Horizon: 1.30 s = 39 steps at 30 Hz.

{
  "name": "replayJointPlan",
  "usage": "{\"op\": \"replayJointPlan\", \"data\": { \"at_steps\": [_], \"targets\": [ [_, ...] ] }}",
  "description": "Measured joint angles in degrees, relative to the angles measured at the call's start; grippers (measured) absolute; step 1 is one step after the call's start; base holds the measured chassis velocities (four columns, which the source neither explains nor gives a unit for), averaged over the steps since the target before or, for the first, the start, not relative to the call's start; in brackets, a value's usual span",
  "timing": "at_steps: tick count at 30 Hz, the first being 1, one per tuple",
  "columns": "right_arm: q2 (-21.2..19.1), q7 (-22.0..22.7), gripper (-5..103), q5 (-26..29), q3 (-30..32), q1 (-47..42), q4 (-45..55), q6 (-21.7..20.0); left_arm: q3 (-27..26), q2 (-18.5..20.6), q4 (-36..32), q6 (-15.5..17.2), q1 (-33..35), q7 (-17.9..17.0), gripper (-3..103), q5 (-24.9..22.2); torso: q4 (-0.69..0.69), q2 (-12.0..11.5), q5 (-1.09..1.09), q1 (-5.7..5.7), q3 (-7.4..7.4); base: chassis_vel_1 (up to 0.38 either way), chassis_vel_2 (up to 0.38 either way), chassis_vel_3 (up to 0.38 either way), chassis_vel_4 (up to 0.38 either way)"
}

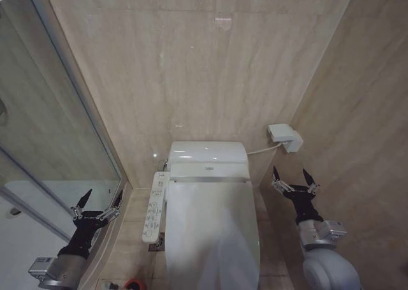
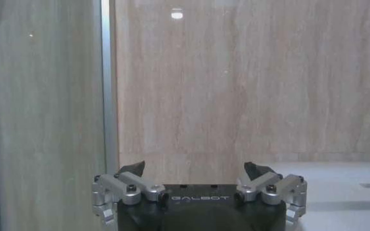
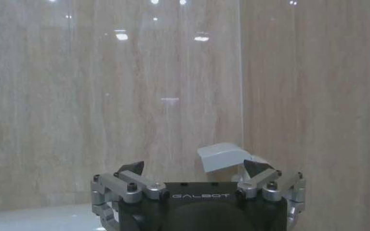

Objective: Open the toilet lid, clean the toilet bowl with a toilet brush, close the toilet lid, and flush.

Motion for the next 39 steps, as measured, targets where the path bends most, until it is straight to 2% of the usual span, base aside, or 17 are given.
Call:
{"op": "replayJointPlan", "data": {
  "at_steps": [39],
  "targets": [
    [0.0, 0.0, 100, 0.0, 0.0, 0.0, 0.0, 0.0, 0.0, 0.0, 0.0, 0.0, 0.0, 0.0, 100, 0.0, 0.00, 0.0, -0.01, 0.04, 0.01, 0.053, -0.048, -0.053, 0.053]
  ]
}}
